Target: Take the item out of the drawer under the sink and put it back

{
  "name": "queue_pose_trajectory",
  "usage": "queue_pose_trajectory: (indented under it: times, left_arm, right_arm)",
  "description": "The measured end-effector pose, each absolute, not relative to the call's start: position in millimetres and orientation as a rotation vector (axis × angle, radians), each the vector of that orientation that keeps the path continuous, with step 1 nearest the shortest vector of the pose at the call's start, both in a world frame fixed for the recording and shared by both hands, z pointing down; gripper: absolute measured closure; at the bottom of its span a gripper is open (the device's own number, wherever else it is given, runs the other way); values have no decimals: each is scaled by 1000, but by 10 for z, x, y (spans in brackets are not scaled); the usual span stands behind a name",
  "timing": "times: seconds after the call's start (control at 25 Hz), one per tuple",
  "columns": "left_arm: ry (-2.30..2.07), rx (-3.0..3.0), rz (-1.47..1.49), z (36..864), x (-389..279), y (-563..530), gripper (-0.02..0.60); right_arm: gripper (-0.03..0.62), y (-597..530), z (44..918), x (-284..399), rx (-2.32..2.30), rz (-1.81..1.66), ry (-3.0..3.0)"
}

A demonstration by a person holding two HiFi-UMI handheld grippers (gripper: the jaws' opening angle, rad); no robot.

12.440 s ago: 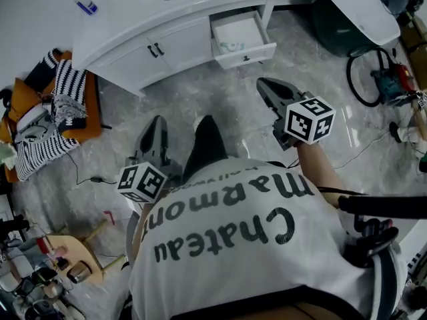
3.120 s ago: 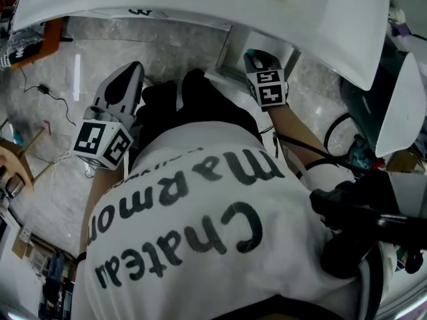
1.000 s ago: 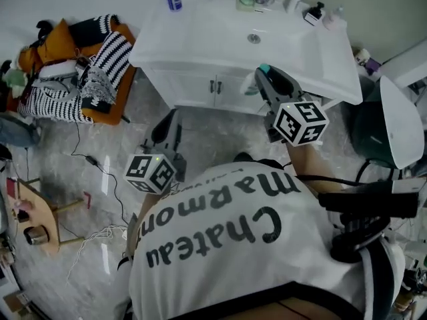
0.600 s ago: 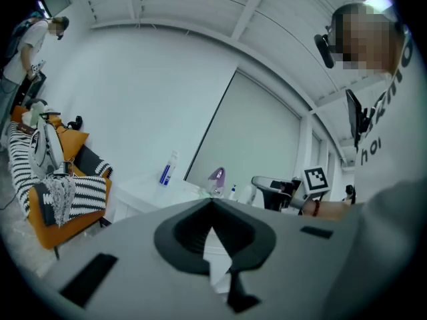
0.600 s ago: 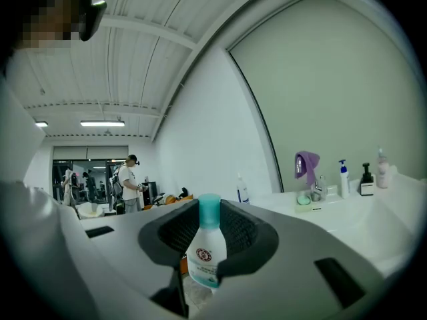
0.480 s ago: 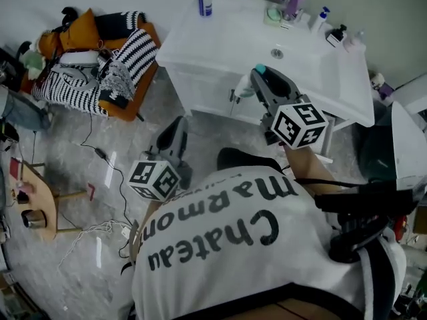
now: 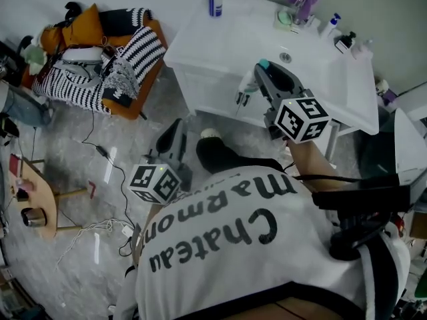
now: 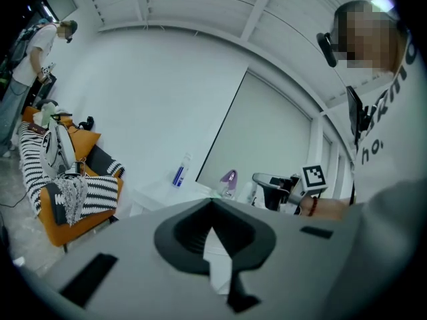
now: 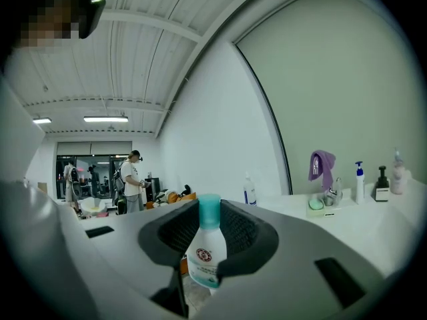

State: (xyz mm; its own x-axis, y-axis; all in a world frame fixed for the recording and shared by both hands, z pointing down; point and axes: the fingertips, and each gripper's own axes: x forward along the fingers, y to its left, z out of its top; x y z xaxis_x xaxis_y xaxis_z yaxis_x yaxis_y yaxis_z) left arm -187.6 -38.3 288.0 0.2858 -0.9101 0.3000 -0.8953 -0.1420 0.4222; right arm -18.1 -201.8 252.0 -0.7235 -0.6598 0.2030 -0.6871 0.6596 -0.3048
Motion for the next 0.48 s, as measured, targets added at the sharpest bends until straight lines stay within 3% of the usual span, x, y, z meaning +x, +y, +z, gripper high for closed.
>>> queue_pose_trajectory:
  times: [0.48]
  left_arm:
    - [-1536,2035,-46,3087,-1931,-868,572]
  right_arm:
    - [493,-2564,2677,-373,1189,619,-2783]
